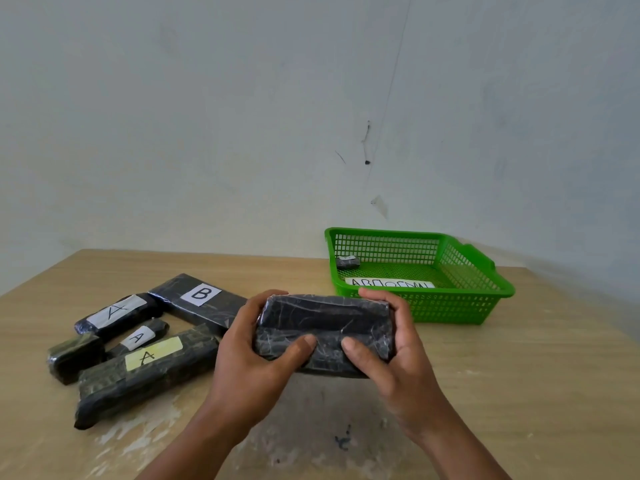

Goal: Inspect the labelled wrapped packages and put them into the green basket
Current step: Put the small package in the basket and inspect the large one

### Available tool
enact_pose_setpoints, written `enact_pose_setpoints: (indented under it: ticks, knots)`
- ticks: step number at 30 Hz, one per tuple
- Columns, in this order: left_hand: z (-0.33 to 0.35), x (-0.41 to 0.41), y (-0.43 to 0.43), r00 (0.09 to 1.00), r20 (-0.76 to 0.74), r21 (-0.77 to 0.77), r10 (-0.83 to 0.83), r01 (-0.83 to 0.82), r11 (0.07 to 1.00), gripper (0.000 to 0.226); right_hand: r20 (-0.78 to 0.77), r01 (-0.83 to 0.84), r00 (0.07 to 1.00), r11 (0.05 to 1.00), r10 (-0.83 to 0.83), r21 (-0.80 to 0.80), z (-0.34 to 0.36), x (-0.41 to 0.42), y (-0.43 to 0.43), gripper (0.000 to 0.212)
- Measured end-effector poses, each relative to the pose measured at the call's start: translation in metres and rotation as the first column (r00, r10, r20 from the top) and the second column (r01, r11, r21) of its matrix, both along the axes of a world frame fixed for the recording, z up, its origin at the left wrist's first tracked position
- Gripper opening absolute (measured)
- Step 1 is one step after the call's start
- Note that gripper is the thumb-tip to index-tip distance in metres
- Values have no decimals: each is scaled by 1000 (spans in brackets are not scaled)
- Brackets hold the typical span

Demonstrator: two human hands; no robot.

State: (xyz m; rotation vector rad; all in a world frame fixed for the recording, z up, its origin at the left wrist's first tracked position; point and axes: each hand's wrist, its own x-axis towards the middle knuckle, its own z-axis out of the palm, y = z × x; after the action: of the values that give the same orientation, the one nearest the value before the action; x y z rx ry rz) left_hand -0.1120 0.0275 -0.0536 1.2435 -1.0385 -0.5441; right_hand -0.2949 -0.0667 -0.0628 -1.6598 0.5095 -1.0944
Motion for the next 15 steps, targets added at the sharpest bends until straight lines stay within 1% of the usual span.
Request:
enact_pose_setpoints:
  ticks: [3,5,7,10,14,15]
  knots:
    - [0,0,1,1000,-19,5,-11,11,1000,49,29,20,999,999,-21,31,1,2,0,55]
    - [0,0,1,999,-43,1,-32,32,999,48,51,50,997,999,-51,7,0,2,-1,53]
    - [2,-1,0,996,-73,-19,-51,50,999,42,53,53,997,998,-52,-19,0,2,-2,53]
    - [6,-1,1,981,-163,-63,-103,93,994,32,47,35,998,999,-33,-33,-1,1,-2,58]
    - [6,2,3,986,-126,-127,-106,90,988,34,24,123,992,986,-121,-113,-1,-1,-6,73]
    - [6,2,3,987,-124,-151,-106,87,985,36,15,115,993,987,-114,-116,0,-2,-7,73]
